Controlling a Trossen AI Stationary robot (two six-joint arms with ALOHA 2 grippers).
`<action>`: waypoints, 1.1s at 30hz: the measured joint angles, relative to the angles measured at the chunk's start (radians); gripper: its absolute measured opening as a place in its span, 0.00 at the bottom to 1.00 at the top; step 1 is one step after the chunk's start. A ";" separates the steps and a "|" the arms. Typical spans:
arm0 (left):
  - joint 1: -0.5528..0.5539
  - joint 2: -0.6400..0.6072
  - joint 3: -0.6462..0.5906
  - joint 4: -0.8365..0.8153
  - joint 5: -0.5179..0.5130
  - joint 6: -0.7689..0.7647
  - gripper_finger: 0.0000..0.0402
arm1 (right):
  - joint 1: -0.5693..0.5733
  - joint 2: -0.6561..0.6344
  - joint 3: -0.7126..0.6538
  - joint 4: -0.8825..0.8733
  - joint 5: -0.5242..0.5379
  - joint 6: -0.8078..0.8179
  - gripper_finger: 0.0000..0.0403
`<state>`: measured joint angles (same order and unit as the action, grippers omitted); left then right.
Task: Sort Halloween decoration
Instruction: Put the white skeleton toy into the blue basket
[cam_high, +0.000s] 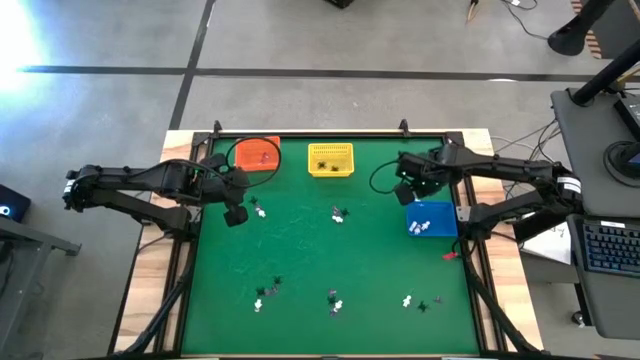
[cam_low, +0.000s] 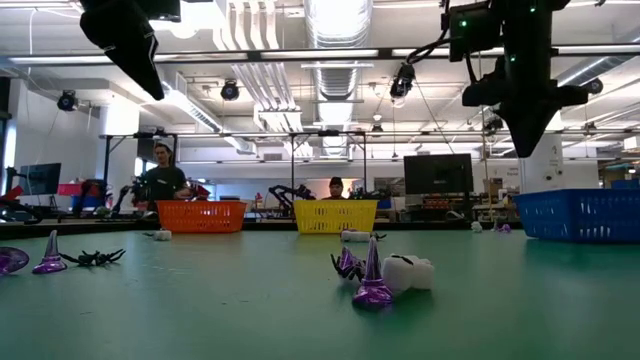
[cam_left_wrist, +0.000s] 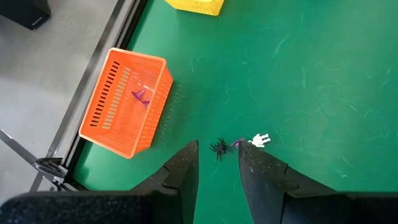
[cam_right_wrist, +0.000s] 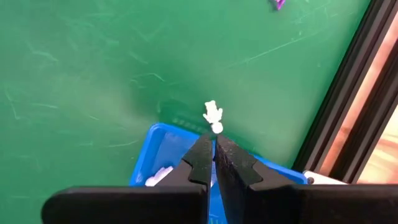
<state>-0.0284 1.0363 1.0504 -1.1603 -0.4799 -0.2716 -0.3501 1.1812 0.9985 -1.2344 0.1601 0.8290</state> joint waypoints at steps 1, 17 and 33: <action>0.000 0.000 0.000 0.000 0.000 0.000 0.24 | -0.009 0.000 0.000 0.001 0.000 -0.011 0.03; 0.000 0.000 0.000 0.000 0.001 -0.004 0.24 | -0.159 0.091 -0.040 0.051 -0.037 -0.167 0.03; 0.000 0.000 0.000 -0.016 0.001 -0.003 0.24 | -0.159 0.250 0.035 0.061 -0.065 -0.224 0.04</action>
<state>-0.0284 1.0363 1.0504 -1.1768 -0.4786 -0.2749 -0.5095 1.4311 1.0333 -1.1737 0.0950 0.6052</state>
